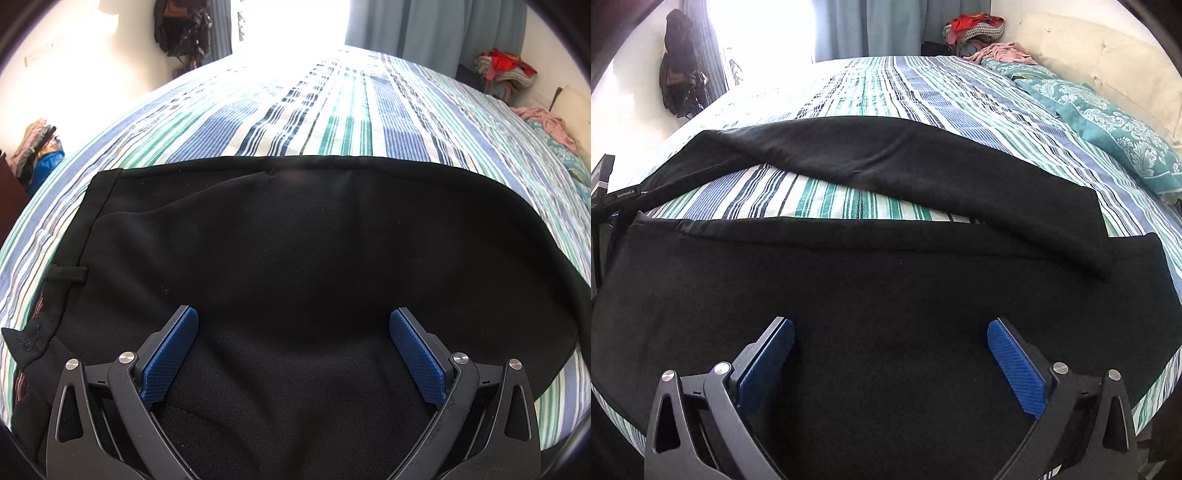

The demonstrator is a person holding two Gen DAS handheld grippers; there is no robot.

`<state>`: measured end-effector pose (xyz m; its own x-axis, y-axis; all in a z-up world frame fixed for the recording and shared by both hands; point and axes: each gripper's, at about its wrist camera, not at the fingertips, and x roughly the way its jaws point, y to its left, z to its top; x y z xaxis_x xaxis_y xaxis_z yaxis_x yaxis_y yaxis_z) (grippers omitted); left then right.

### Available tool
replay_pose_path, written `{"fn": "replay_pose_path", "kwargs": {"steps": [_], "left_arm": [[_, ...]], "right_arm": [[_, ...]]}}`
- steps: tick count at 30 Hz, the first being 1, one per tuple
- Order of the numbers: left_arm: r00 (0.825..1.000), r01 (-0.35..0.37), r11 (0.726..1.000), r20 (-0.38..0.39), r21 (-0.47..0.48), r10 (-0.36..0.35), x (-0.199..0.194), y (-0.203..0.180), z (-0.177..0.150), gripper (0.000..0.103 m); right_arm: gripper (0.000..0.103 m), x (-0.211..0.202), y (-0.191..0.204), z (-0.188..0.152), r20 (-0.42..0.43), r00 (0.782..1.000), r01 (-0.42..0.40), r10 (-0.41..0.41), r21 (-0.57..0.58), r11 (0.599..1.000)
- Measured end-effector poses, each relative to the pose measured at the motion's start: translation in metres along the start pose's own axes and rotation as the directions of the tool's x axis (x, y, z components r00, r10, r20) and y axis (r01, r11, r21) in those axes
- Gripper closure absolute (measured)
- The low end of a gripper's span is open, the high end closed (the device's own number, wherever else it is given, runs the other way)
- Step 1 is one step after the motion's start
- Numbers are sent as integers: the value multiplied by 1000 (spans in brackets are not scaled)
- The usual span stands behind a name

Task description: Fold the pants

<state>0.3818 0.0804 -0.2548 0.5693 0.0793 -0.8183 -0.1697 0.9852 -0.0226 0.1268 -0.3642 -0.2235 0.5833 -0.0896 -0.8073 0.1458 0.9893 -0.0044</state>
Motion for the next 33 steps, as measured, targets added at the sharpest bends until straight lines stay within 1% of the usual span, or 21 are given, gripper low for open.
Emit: {"fn": "replay_pose_path", "kwargs": {"steps": [20,22,23,24,25,26,27,28,30,31,32,33], "left_arm": [[1000,0,1000,0,0,0,0,0,0,0],[1000,0,1000,0,0,0,0,0,0,0],[1000,0,1000,0,0,0,0,0,0,0],[1000,0,1000,0,0,0,0,0,0,0],[1000,0,1000,0,0,0,0,0,0,0],[1000,0,1000,0,0,0,0,0,0,0],[1000,0,1000,0,0,0,0,0,0,0],[1000,0,1000,0,0,0,0,0,0,0],[1000,0,1000,0,0,0,0,0,0,0],[1000,0,1000,0,0,0,0,0,0,0],[1000,0,1000,0,0,0,0,0,0,0],[1000,0,1000,0,0,0,0,0,0,0]], "right_arm": [[0,0,0,-3,29,1000,-2,2,3,1000],[0,-3,-2,3,-12,1000,-22,22,-16,1000],[3,-11,-8,8,2,1000,-23,23,-4,1000],[3,-24,-18,11,62,998,-31,29,40,999],[3,-38,-32,11,127,991,-65,51,105,992],[3,-46,-48,11,170,982,-118,87,177,977],[3,-49,-64,10,192,972,-182,136,249,951],[3,-47,-80,7,201,963,-237,179,318,918],[5,-36,-109,1,211,944,-324,254,448,833],[7,-29,-122,-1,222,934,-357,281,502,788],[11,-23,-133,-3,230,931,-365,285,551,750],[15,-17,-143,-4,234,934,-358,272,591,723]]}}
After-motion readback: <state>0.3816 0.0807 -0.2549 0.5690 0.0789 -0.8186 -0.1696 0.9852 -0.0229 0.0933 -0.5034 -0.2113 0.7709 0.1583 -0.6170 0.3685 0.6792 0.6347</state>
